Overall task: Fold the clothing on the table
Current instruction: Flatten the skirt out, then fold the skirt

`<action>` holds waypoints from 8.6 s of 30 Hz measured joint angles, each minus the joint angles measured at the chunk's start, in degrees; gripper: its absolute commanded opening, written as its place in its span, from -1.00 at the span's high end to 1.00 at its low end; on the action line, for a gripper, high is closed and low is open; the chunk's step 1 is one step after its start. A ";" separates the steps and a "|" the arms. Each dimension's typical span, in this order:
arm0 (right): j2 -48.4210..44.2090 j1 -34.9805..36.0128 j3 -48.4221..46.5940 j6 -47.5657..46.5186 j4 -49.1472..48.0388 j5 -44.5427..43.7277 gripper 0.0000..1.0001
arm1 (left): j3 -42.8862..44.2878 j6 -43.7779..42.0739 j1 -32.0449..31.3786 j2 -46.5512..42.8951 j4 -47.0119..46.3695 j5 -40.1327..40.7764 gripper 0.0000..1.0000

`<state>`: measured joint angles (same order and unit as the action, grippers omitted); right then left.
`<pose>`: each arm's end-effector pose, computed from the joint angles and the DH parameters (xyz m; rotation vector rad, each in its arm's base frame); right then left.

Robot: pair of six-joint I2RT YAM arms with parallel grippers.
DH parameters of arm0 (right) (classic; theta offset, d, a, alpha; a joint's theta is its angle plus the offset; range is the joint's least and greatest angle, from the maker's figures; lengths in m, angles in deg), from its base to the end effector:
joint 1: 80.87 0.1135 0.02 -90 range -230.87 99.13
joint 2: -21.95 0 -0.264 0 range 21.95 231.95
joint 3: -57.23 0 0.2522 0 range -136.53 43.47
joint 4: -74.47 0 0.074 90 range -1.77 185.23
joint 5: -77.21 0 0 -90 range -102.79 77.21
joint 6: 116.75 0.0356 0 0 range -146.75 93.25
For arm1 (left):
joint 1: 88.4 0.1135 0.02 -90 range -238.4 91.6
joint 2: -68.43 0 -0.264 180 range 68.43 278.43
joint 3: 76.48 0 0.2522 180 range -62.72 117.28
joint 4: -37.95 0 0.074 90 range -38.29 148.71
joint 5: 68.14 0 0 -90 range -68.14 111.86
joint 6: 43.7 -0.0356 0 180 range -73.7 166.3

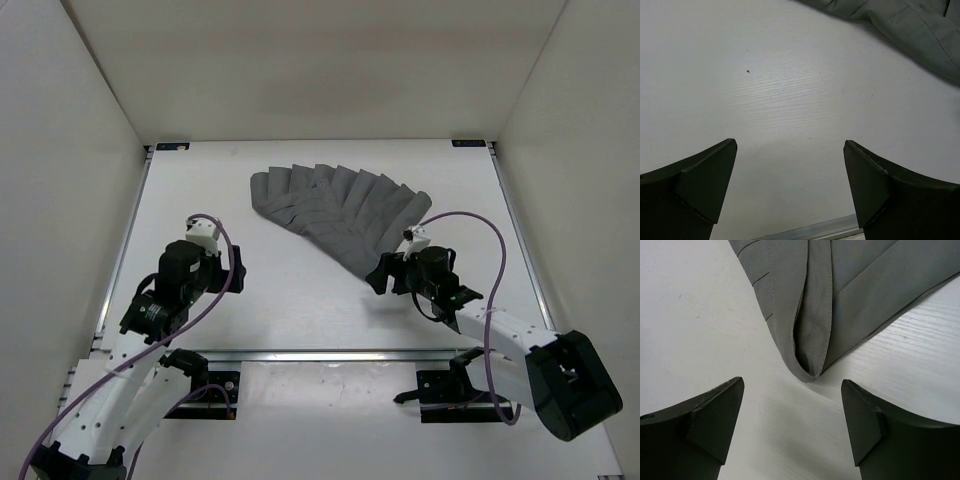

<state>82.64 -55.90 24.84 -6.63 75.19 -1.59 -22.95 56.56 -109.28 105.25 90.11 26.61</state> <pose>0.1857 0.0941 0.1713 -0.2136 2.1286 0.6756 0.1313 -0.0469 0.2807 0.1564 2.1897 -0.2161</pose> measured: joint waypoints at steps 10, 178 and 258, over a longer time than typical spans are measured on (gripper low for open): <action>11.80 -0.17 0.22 0.50 -9.88 1.25 1.00 | -0.96 -0.76 0.50 -2.08 -1.05 -1.20 -0.49; 14.80 -3.63 -19.32 -15.19 27.71 15.28 0.37 | -13.62 20.74 2.89 25.00 -40.79 -13.97 -0.36; 4.55 -3.19 -16.94 -7.58 32.85 1.84 0.51 | -19.89 24.90 -4.79 16.31 -16.46 -4.74 -0.18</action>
<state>87.18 -59.09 7.90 -14.21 108.05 0.25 -42.84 81.46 -114.07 121.55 73.65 21.87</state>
